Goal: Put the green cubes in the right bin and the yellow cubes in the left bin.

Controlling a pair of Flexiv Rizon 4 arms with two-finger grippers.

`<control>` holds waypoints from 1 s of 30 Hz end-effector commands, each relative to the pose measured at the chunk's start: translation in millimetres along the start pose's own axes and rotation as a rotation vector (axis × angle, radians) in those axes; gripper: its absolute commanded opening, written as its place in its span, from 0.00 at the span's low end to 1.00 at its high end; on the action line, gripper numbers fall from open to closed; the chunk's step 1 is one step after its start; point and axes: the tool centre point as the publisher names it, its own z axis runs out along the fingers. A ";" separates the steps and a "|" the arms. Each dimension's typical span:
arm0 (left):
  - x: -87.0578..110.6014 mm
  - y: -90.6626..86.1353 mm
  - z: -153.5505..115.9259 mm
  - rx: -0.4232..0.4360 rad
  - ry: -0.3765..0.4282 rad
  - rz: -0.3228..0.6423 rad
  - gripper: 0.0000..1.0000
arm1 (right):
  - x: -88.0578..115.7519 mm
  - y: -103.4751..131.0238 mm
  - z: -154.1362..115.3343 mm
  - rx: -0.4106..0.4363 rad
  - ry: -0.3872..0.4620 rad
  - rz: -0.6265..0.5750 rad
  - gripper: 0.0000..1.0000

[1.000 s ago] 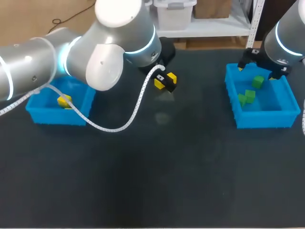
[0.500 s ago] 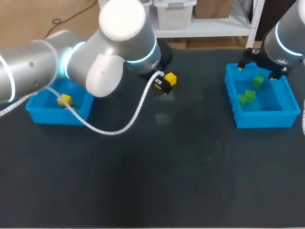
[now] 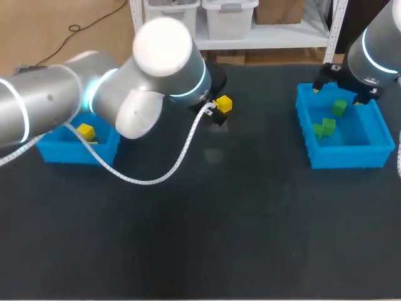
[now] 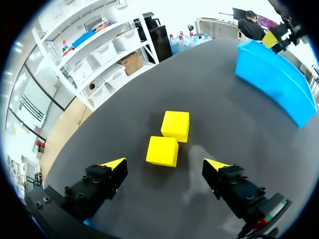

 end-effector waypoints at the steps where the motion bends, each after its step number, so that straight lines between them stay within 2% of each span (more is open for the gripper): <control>1: -6.1 2.3 12.7 0.002 0.000 -0.004 1.00 | 1.1 -0.4 -0.3 0.001 -0.005 0.001 1.00; 10: -13.8 3.0 20.3 -0.002 -0.014 -0.016 0.99 | 1.1 -0.4 -0.3 0.001 -0.005 0.001 1.00; 11: -14.4 3.0 20.9 -0.003 -0.016 -0.019 0.46 | 1.1 -0.4 -0.3 0.001 -0.005 0.001 1.00; 12: -14.7 3.0 21.8 -0.002 -0.016 -0.022 0.30 | 1.1 -0.4 -0.3 0.001 -0.005 0.001 1.00; 13: -14.7 2.6 22.6 -0.001 -0.015 -0.023 0.09 | 1.1 -0.4 -0.3 0.001 -0.005 0.001 1.00; 14: -14.4 1.8 23.3 0.002 -0.013 -0.020 0.00 | 1.1 -0.4 -0.3 0.001 -0.005 0.001 1.00; 25: -12.0 -0.4 17.1 0.005 -0.012 0.007 0.00 | 1.1 -0.4 -0.3 0.001 -0.005 0.001 1.00; 30: -13.1 13.8 -5.2 -0.051 -0.041 0.008 0.00 | 1.1 -0.4 -0.3 0.001 -0.005 0.001 1.00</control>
